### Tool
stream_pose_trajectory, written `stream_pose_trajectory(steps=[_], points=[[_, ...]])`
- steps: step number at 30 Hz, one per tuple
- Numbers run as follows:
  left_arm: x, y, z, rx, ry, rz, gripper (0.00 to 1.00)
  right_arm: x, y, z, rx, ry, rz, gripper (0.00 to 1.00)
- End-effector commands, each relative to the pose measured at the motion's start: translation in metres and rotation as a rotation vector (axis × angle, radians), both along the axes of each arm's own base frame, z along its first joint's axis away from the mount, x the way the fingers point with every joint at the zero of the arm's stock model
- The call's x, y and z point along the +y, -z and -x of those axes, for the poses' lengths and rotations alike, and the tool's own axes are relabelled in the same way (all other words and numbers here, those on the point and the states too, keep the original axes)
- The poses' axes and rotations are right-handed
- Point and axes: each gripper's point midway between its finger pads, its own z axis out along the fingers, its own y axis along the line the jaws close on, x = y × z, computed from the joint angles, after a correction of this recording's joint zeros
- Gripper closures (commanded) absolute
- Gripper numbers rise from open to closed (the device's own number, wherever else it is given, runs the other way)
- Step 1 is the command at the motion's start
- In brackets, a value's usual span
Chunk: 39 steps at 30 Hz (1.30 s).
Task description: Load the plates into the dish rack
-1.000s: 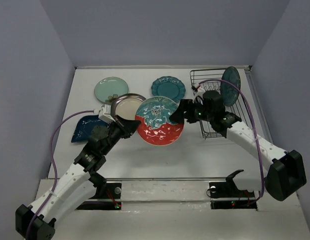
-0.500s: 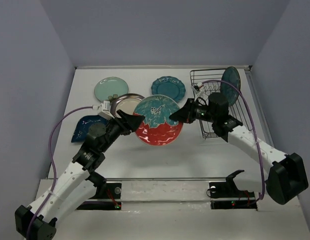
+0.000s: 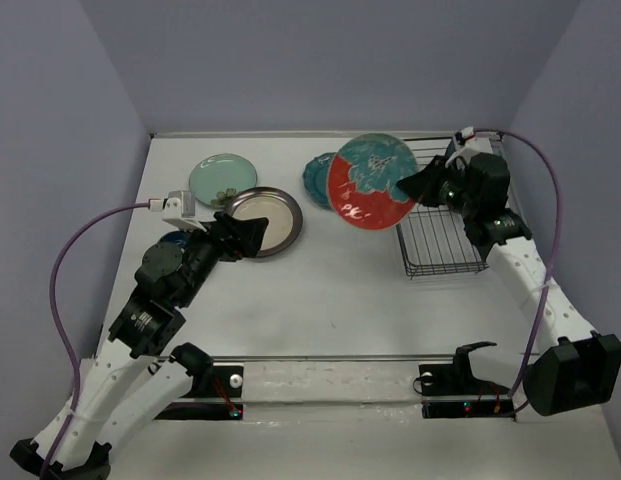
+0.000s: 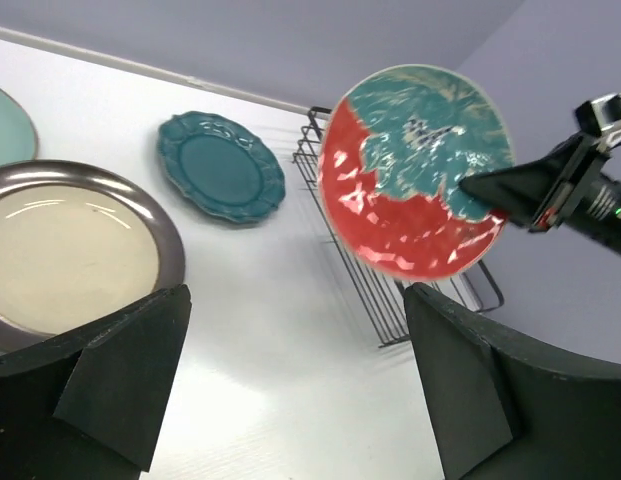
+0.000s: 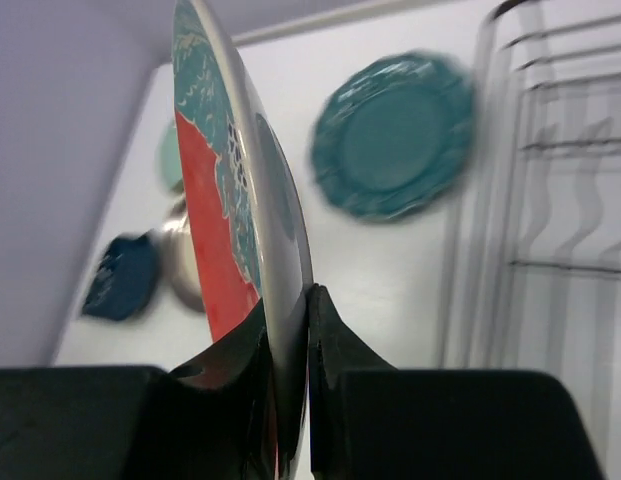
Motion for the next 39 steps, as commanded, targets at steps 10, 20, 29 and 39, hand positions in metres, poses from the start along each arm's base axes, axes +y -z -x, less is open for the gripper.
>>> stream_pose_trajectory(steps=[10, 20, 29, 39], points=[[0.02, 0.038, 0.008, 0.001, -0.02, -0.213, 0.01, -0.187, -0.136, -0.094, -0.308, 0.847, 0.677, 0.93], [0.015, 0.032, 0.013, -0.029, 0.017, -0.206, 0.01, -0.202, -0.11, -0.128, -0.286, 0.831, 0.96, 0.93], [0.012, 0.026, 0.019, -0.061, 0.049, -0.185, 0.01, -0.215, -0.094, -0.136, -0.25, 0.873, 1.075, 0.93], [0.008, 0.029, 0.018, -0.054, 0.064, -0.194, 0.01, -0.227, -0.047, -0.151, -0.158, 0.851, 1.08, 0.93]])
